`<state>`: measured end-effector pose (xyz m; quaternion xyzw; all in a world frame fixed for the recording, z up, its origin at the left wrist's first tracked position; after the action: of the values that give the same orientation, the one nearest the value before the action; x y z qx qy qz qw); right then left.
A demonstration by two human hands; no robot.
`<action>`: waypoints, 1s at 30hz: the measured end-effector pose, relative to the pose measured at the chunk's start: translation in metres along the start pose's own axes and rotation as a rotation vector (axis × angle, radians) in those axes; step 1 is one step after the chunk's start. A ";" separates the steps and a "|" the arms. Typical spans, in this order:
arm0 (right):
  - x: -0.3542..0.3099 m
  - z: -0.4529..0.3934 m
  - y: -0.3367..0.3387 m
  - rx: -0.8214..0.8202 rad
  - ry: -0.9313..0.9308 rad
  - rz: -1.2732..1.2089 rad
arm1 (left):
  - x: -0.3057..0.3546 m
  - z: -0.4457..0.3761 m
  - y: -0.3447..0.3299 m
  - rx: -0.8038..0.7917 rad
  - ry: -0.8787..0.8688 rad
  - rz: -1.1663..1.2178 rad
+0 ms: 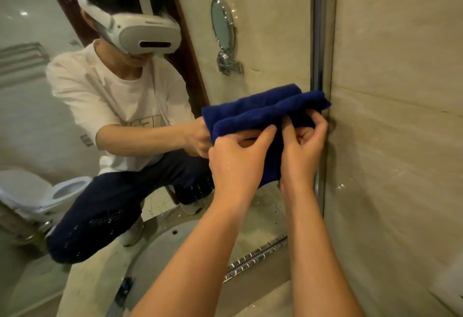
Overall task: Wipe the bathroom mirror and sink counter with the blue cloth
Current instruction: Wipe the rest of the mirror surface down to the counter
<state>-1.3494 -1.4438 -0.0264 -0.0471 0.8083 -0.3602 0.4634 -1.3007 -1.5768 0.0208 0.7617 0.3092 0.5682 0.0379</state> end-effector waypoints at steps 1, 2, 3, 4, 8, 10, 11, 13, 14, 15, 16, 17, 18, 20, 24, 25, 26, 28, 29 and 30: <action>-0.002 -0.001 -0.001 -0.007 -0.003 0.006 | 0.005 -0.001 0.000 0.004 -0.005 -0.011; -0.004 -0.003 -0.002 -0.016 -0.008 0.009 | 0.009 -0.001 0.001 0.012 -0.013 -0.018; -0.007 -0.005 -0.003 -0.024 -0.015 0.006 | 0.015 -0.002 0.001 0.023 -0.033 -0.022; -0.010 -0.008 -0.005 -0.035 -0.020 -0.002 | 0.021 -0.002 0.002 0.034 -0.065 -0.028; -0.020 -0.019 -0.012 -0.101 0.012 -0.001 | 0.036 -0.013 0.005 0.043 -0.114 0.007; -0.018 -0.021 -0.012 -0.106 0.048 0.020 | 0.031 -0.019 0.005 0.039 -0.098 0.021; -0.015 -0.019 -0.010 -0.098 0.068 0.035 | 0.027 -0.020 0.004 0.042 -0.091 0.013; -0.007 -0.015 -0.005 -0.070 0.095 0.054 | 0.015 -0.018 0.001 0.068 -0.078 -0.001; -0.004 -0.013 -0.002 -0.054 0.099 0.059 | 0.009 -0.015 -0.001 0.084 -0.065 0.003; 0.000 -0.011 0.002 -0.037 0.096 0.062 | 0.002 -0.013 -0.004 0.091 -0.045 0.011; 0.003 -0.009 0.006 -0.022 0.087 0.064 | -0.005 -0.009 -0.008 0.087 -0.025 0.020; 0.006 -0.006 0.009 -0.008 0.077 0.069 | -0.010 -0.006 -0.011 0.078 -0.012 0.031; 0.008 -0.004 0.012 0.001 0.067 0.073 | -0.014 -0.003 -0.014 0.071 -0.005 0.040; 0.010 0.000 0.014 0.015 0.048 0.071 | -0.016 0.000 -0.014 0.057 0.019 0.060; 0.009 0.004 0.008 0.040 0.030 0.066 | -0.016 -0.005 -0.008 -0.004 0.151 0.131; 0.008 0.006 0.005 0.044 0.030 0.066 | -0.016 -0.006 -0.005 -0.003 0.168 0.135; 0.008 0.010 0.002 0.049 0.034 0.069 | -0.017 -0.007 0.000 0.006 0.171 0.132; 0.008 0.020 -0.007 0.055 0.057 0.076 | -0.020 -0.004 0.013 0.042 0.154 0.138; 0.007 0.028 -0.013 0.052 0.078 0.080 | -0.024 -0.002 0.022 0.066 0.145 0.144; 0.007 0.036 -0.021 0.043 0.107 0.090 | -0.030 0.000 0.033 0.096 0.136 0.149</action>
<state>-1.3303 -1.4817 -0.0294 0.0186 0.8253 -0.3580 0.4364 -1.2910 -1.6188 0.0092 0.7431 0.2805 0.6045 -0.0618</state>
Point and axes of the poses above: each hand's wrist, its own z-axis away from the middle knuckle, its own y-axis out of the back of the hand, x = y × z, the point moved 7 cm from there along -z, towards the middle knuckle, and after that the axes turned 10 degrees about -z, right-handed, at the moved point
